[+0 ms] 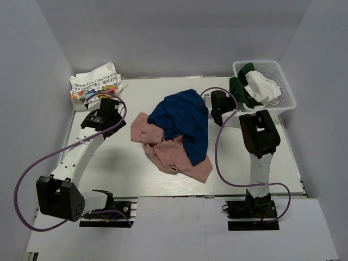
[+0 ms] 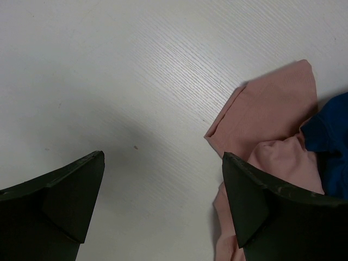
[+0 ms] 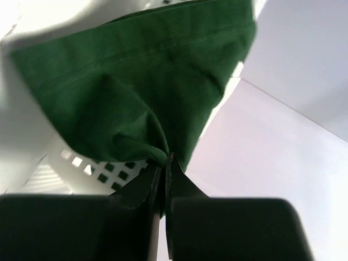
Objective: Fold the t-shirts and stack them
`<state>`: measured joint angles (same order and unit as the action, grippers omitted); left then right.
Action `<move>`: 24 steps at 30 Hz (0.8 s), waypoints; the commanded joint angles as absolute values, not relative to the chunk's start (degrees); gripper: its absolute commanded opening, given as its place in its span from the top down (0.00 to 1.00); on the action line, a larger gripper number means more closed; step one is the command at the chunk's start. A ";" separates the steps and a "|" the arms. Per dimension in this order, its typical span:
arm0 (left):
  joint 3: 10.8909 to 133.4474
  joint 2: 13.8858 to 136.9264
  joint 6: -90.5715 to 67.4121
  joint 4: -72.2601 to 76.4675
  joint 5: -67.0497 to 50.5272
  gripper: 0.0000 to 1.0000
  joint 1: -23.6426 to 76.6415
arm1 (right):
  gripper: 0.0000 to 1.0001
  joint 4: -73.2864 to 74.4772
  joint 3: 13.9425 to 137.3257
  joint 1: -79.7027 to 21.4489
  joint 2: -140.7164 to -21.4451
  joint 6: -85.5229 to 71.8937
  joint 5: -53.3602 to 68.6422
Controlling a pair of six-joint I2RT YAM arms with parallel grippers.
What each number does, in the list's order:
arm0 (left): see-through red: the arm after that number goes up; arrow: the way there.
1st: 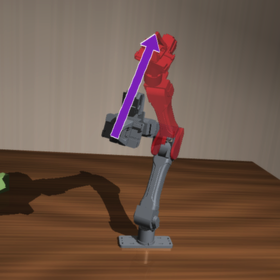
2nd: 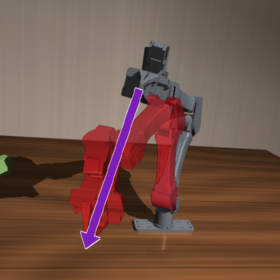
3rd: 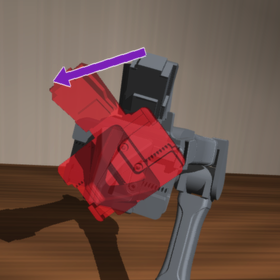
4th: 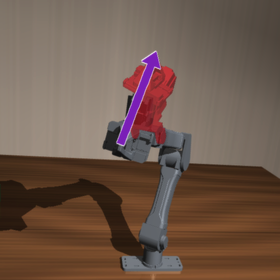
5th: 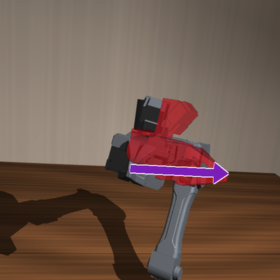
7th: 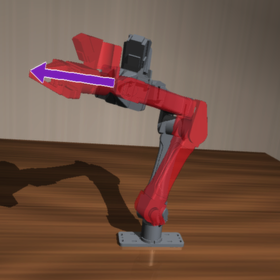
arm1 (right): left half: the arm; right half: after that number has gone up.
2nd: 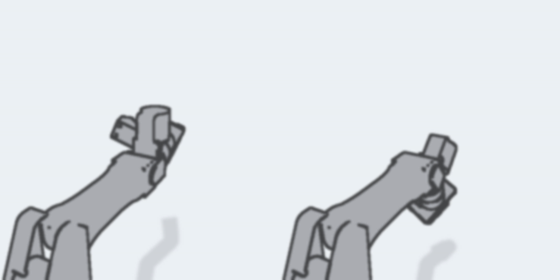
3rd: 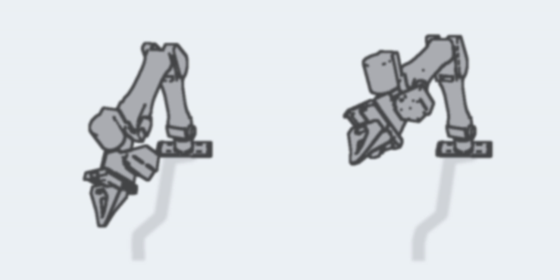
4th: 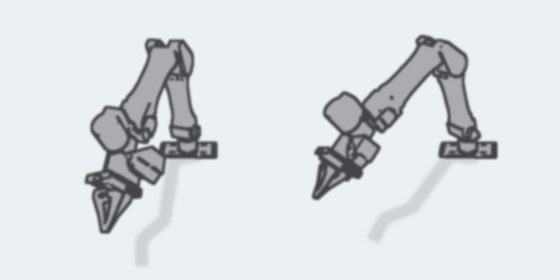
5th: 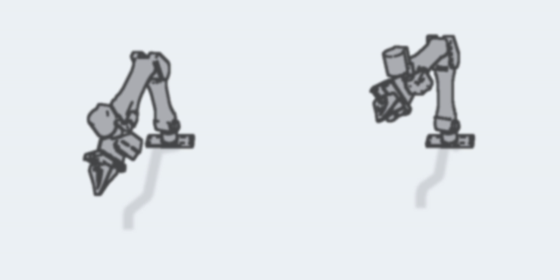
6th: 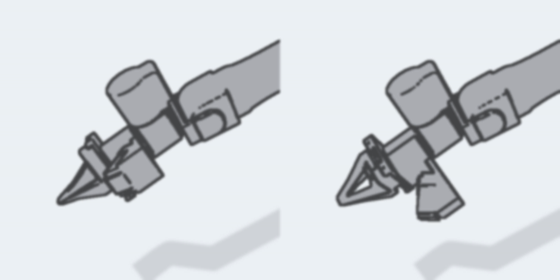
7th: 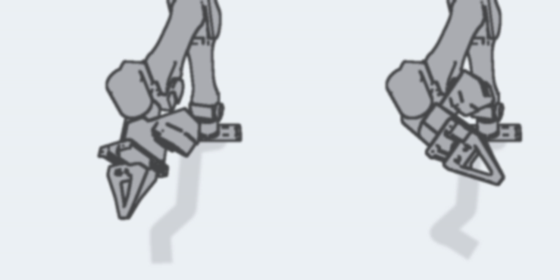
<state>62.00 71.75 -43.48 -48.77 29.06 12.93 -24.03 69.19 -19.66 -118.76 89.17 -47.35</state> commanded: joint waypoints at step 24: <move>63.98 67.86 -42.54 -47.99 28.04 0.01 13.18 | 0.99 9.56 107.32 -2.04 -113.20 17.42 -38.07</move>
